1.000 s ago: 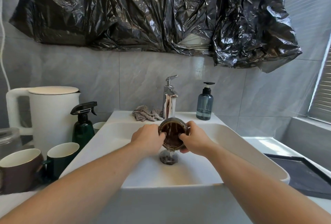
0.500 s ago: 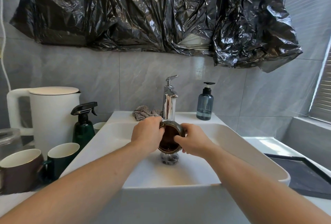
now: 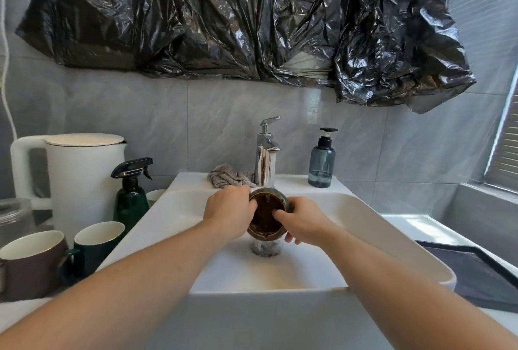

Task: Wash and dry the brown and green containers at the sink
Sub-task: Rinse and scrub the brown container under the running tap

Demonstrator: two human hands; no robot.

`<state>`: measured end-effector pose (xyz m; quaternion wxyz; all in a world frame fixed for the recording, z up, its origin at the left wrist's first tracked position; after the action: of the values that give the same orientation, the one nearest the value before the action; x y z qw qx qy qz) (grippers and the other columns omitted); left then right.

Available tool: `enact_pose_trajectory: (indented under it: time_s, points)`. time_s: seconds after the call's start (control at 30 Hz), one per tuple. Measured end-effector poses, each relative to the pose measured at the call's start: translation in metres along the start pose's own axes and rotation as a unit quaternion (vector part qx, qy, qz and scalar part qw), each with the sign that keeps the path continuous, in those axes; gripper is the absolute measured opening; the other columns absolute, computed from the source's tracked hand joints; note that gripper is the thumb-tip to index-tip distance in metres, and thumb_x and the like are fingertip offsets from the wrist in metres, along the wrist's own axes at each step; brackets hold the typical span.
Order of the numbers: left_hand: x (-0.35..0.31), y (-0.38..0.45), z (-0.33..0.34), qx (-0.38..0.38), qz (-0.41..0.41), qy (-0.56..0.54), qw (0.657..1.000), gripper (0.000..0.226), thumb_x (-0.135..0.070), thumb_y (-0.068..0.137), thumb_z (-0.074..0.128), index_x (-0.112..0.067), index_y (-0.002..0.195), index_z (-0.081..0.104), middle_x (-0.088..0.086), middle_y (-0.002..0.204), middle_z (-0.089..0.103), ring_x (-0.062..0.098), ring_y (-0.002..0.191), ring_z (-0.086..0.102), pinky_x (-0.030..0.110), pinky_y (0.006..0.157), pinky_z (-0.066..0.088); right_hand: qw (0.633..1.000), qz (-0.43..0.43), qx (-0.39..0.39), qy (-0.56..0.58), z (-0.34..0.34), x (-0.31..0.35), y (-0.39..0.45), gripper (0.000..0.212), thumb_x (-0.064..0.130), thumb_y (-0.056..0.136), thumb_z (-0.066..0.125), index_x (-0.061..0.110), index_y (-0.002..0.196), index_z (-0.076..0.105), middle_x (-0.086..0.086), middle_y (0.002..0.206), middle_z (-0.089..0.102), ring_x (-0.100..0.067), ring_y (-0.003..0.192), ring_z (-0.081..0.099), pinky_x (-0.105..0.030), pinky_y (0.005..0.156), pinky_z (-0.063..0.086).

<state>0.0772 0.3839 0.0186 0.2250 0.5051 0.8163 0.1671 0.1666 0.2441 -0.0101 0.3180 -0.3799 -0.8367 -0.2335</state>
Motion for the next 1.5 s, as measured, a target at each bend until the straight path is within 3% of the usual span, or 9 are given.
enact_pose_trajectory:
  time_s: [0.2, 0.33, 0.47, 0.63, 0.73, 1.03, 1.33, 1.43, 1.5]
  points:
    - [-0.005, -0.001, -0.010, -0.044, 0.005, -0.038, 0.998, 0.019, -0.038, 0.105, 0.051, -0.029, 0.115, 0.065, 0.000, 0.105, 0.074, 0.028, 0.099, 0.069, 0.038, 0.079, 0.056, 0.995, -0.047, -0.082, -0.042, -0.010, 0.010, -0.001, 0.016, 0.026, 0.092, 0.065, 0.026, 0.109, 0.067, 0.007, 0.089, 0.071, -0.012, 0.082, 0.067, -0.024, 0.067, 0.053]
    - [-0.009, -0.001, -0.008, -0.049, 0.031, -0.038, 0.998, 0.016, -0.035, 0.104, 0.053, -0.026, 0.112, 0.064, -0.002, 0.108, 0.073, 0.027, 0.099, 0.069, 0.041, 0.081, 0.057, 0.974, -0.078, -0.074, -0.198, -0.016, 0.034, 0.012, 0.008, 0.032, 0.093, 0.061, 0.027, 0.088, 0.066, 0.004, 0.083, 0.069, -0.020, 0.079, 0.066, -0.029, 0.062, 0.051]
    - [-0.001, 0.002, -0.007, -0.051, 0.005, -0.093, 0.994, 0.016, -0.032, 0.102, 0.057, -0.029, 0.113, 0.067, -0.004, 0.114, 0.072, 0.027, 0.104, 0.067, 0.039, 0.083, 0.056, 0.962, -0.096, -0.097, -0.237, -0.021, 0.049, 0.024, 0.012, 0.032, 0.095, 0.059, 0.028, 0.083, 0.061, 0.005, 0.079, 0.065, -0.020, 0.075, 0.063, -0.028, 0.058, 0.049]
    - [0.010, 0.005, 0.006, -0.006, -0.039, -0.117, 0.992, 0.018, -0.040, 0.099, 0.059, -0.027, 0.110, 0.063, -0.001, 0.112, 0.070, 0.030, 0.105, 0.066, 0.036, 0.081, 0.052, 0.963, -0.103, -0.121, -0.217, -0.015, 0.031, 0.026, 0.009, 0.027, 0.096, 0.052, 0.019, 0.094, 0.056, -0.004, 0.093, 0.066, -0.027, 0.082, 0.060, -0.039, 0.071, 0.052]
    - [0.009, 0.007, 0.020, 0.050, -0.049, -0.119, 0.990, 0.028, -0.042, 0.103, 0.051, -0.021, 0.115, 0.065, 0.006, 0.116, 0.072, 0.033, 0.108, 0.066, 0.042, 0.089, 0.056, 0.974, -0.100, -0.131, -0.158, -0.021, 0.026, 0.023, 0.005, 0.021, 0.099, 0.048, 0.018, 0.097, 0.052, -0.004, 0.093, 0.062, -0.026, 0.084, 0.057, -0.034, 0.069, 0.044]
    - [-0.031, 0.018, -0.001, 0.005, 0.044, -0.081, 0.996, 0.020, -0.011, 0.097, 0.052, -0.026, 0.103, 0.064, 0.002, 0.112, 0.069, 0.031, 0.106, 0.065, 0.042, 0.084, 0.054, 0.985, -0.083, -0.087, -0.122, -0.012, 0.019, 0.016, 0.008, 0.026, 0.094, 0.052, 0.021, 0.090, 0.057, -0.001, 0.084, 0.067, -0.019, 0.072, 0.062, -0.030, 0.058, 0.046]
    - [-0.009, 0.019, 0.025, 0.044, -0.009, -0.249, 0.968, 0.015, -0.035, 0.102, 0.057, -0.024, 0.110, 0.064, 0.006, 0.105, 0.073, 0.033, 0.094, 0.071, 0.049, 0.084, 0.060, 0.978, -0.085, -0.159, -0.105, -0.026, 0.019, 0.019, 0.012, 0.017, 0.093, 0.048, 0.015, 0.095, 0.060, -0.005, 0.091, 0.068, -0.029, 0.081, 0.064, -0.042, 0.070, 0.056]
    - [-0.005, 0.017, 0.035, 0.094, -0.049, -0.331, 0.938, 0.013, -0.031, 0.105, 0.056, -0.021, 0.113, 0.059, 0.009, 0.102, 0.072, 0.032, 0.070, 0.077, 0.050, 0.070, 0.065, 0.985, -0.071, -0.147, -0.053, -0.027, 0.014, 0.020, 0.014, 0.016, 0.091, 0.044, 0.016, 0.094, 0.058, -0.006, 0.087, 0.067, -0.031, 0.068, 0.070, -0.044, 0.059, 0.061]
    - [-0.005, 0.018, 0.032, 0.074, -0.036, -0.311, 0.947, 0.010, -0.028, 0.105, 0.056, -0.021, 0.112, 0.060, 0.009, 0.105, 0.070, 0.034, 0.077, 0.076, 0.050, 0.074, 0.064, 0.990, -0.065, -0.118, -0.034, -0.022, 0.013, 0.020, 0.013, 0.016, 0.090, 0.045, 0.017, 0.094, 0.058, -0.008, 0.085, 0.068, -0.030, 0.062, 0.071, -0.037, 0.049, 0.058]
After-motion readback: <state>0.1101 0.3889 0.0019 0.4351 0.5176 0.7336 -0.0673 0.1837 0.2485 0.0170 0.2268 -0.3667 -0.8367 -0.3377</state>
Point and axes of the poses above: each hand's wrist, its own y-axis towards the middle knuckle, its own z-axis out of the palm, x = y × z, the point moved 8 cm from there along y, towards the middle knuckle
